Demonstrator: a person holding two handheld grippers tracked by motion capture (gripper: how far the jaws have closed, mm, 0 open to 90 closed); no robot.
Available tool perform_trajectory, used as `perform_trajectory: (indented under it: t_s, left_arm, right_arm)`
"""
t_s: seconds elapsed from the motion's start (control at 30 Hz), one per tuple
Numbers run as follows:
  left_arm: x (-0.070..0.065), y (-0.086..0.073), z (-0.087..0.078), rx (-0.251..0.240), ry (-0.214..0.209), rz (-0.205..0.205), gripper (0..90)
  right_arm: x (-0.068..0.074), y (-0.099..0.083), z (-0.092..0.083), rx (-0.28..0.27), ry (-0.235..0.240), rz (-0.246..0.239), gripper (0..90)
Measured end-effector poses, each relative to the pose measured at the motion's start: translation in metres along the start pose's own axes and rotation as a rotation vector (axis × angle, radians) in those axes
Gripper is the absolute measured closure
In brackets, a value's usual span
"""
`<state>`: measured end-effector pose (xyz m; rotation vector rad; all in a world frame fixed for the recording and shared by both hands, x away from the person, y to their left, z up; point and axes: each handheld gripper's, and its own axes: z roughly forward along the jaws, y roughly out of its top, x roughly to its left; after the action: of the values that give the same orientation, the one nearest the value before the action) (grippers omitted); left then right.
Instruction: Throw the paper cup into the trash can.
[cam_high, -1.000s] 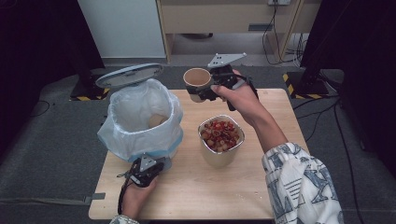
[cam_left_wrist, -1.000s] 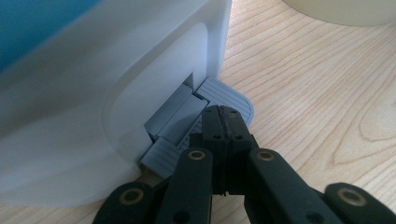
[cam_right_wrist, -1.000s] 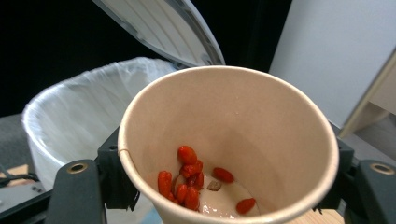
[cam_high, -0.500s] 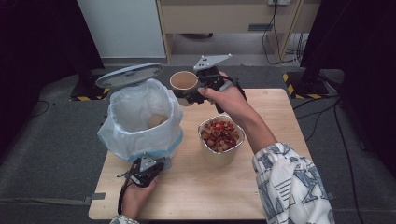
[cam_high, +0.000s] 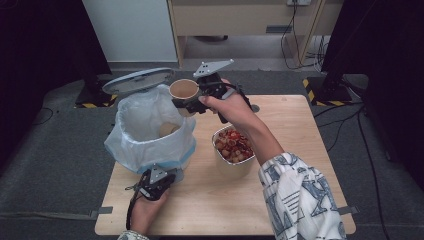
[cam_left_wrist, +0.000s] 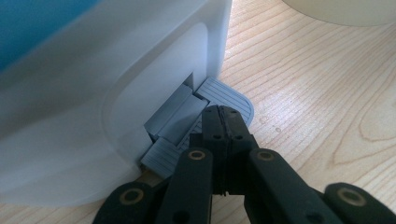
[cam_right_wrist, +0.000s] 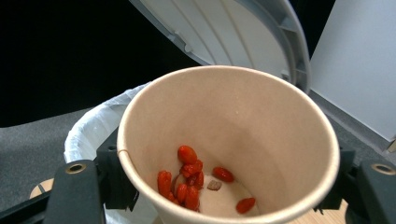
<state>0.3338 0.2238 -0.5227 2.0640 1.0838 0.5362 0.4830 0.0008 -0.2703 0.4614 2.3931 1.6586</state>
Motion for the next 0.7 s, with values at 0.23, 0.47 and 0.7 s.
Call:
perform_trajectory:
  t_s: [0.23,0.47,0.7]
  left_arm:
    - [0.0,0.0,0.0,0.0,-0.001,-0.001,88.9]
    - [0.0,0.0,0.0,0.0,-0.001,-0.001,89.0]
    - [0.0,0.0,0.0,0.0,0.0,0.0,88.9]
  right_arm:
    - [0.007,0.002,0.013,-0.004,0.022,0.006,27.5]
    - [0.012,0.003,0.024,-0.003,0.033,0.016,27.2]
    - [0.02,0.003,0.038,0.008,0.046,0.018,26.7]
